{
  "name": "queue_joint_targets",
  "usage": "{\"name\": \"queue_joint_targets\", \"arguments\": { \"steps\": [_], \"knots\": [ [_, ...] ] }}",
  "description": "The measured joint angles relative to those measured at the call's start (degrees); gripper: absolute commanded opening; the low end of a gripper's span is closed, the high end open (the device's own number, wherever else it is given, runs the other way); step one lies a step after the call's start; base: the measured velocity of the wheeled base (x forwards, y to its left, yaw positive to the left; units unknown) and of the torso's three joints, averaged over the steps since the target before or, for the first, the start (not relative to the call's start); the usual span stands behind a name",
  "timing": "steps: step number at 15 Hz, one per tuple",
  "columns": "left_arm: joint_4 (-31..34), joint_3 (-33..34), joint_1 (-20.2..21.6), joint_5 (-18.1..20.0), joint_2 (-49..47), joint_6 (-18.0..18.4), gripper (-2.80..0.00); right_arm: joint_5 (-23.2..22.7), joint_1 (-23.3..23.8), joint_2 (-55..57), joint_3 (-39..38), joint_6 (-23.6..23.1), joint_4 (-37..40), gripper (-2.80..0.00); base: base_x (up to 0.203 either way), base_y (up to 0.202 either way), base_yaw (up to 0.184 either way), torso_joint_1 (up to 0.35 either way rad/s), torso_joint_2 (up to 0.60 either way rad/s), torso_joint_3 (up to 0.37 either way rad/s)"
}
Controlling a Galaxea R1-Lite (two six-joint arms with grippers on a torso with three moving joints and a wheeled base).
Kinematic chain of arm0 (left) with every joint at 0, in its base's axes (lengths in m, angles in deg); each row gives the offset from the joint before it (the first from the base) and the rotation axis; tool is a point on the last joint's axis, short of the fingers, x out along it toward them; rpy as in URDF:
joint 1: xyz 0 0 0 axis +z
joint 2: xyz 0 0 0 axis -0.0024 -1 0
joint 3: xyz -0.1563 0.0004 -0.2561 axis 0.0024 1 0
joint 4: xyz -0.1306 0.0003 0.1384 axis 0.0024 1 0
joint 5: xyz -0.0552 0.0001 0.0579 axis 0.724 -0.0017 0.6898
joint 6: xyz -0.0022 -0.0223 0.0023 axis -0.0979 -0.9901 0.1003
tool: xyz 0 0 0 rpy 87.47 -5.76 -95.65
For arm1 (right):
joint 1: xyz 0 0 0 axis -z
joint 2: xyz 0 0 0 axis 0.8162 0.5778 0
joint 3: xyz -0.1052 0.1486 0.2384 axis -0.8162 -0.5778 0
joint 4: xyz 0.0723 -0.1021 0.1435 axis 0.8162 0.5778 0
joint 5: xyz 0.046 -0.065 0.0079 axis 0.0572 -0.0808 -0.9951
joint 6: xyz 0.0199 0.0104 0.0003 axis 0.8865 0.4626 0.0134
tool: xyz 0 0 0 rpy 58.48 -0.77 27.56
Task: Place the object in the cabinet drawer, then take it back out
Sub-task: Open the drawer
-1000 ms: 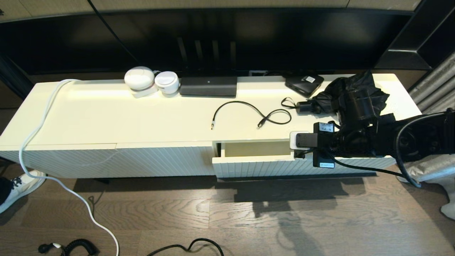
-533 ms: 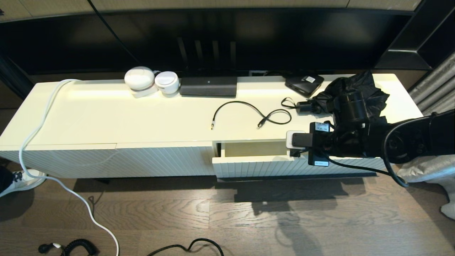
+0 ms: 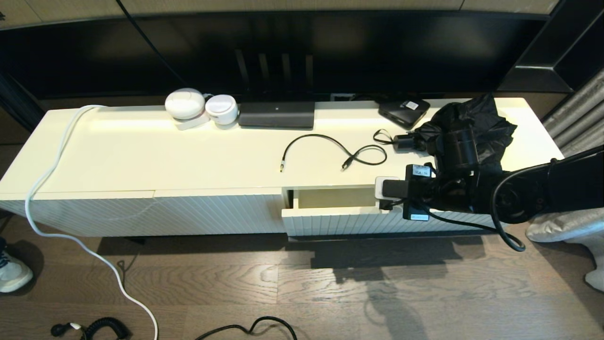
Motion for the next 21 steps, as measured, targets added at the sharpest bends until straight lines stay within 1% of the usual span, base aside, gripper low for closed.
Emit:
{"name": "queue_joint_targets", "arguments": {
  "steps": [3, 5, 9, 12, 14, 21],
  "knots": [
    [0.00, 0.00, 0.00, 0.00, 0.00, 0.01, 0.00, 0.01, 0.20, 0.88, -0.11, -0.36, -2.38, -2.80, 0.000, 0.000, 0.000, 0.000, 0.00, 0.000],
    [0.02, 0.00, 0.00, 0.02, 0.00, 0.02, 0.00, 0.03, 0.35, 1.27, -0.11, -0.39, -2.56, -2.80, 0.000, 0.000, 0.000, 0.000, 0.00, 0.000],
    [0.00, 0.00, 0.00, 0.00, 0.00, 0.01, 0.00, -0.09, 0.68, 2.33, -0.10, -2.73, -6.09, -2.80, 0.000, 0.000, 0.000, 0.000, 0.00, 0.000],
    [0.00, 0.00, 0.00, 0.01, 0.00, -0.02, 0.00, -0.11, 1.05, 2.81, -0.04, -3.17, -6.51, -2.80, 0.000, 0.000, 0.000, 0.000, 0.00, 0.000],
    [0.00, 0.00, 0.00, 0.02, 0.00, -0.01, 0.00, -0.11, 1.21, 3.01, 0.15, -4.46, -6.51, -2.80, 0.000, 0.000, 0.000, 0.000, 0.00, 0.000],
    [-0.02, 0.00, 0.00, 0.00, 0.00, 0.01, 0.00, 0.20, 1.38, 3.31, -0.96, -5.40, -6.42, -2.80, 0.000, 0.000, 0.000, 0.000, 0.00, 0.000]
  ]
}}
